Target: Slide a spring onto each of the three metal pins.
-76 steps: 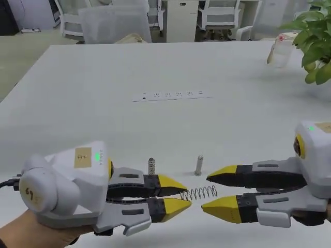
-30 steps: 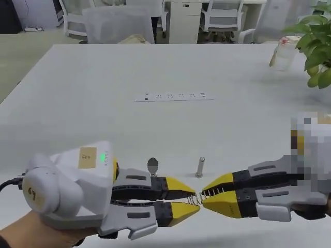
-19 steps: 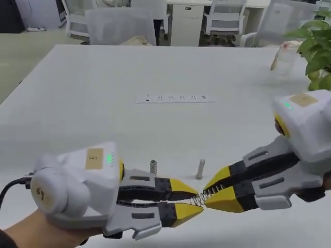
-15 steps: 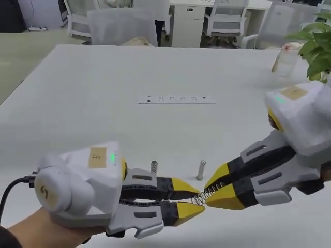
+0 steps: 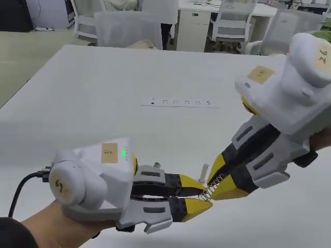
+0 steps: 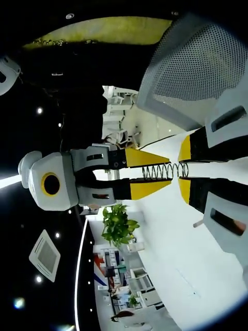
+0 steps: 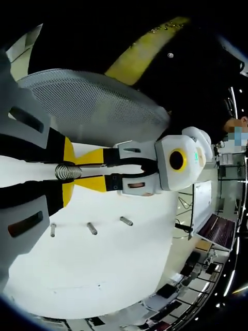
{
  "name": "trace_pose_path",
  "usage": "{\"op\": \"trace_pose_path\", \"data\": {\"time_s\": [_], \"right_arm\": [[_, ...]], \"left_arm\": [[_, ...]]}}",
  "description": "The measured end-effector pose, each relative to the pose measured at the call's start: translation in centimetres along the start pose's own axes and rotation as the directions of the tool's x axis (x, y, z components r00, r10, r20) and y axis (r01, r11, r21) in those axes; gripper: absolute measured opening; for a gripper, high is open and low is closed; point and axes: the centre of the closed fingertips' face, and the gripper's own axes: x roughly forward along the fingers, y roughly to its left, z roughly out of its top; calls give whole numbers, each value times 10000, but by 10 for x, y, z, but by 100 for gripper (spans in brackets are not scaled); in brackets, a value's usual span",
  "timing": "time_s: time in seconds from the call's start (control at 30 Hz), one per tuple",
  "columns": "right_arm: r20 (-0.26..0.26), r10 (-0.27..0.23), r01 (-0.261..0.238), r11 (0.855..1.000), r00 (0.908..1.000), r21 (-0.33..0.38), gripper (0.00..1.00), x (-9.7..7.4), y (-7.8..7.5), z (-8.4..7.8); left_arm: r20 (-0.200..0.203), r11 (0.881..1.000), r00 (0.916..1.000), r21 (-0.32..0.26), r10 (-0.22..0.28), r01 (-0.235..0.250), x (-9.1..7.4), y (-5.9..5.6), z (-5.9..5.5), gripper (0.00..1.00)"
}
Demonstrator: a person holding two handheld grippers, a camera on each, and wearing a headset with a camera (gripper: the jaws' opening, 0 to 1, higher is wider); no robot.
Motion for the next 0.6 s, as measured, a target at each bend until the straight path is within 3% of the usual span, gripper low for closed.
{"op": "trace_pose_path", "data": {"time_s": [0.27,0.6], "right_arm": [[-1116,163,-232,9979,9936,-609,8,-2,-2,-2],[-2005,181,-403,9935,9795,-1068,8,0,-2,-5]], "left_arm": [[66,10000,10000,46,69,-69,4,1,3,2],[-5,9999,9999,42,118,-118,9,2,0,2]]}}
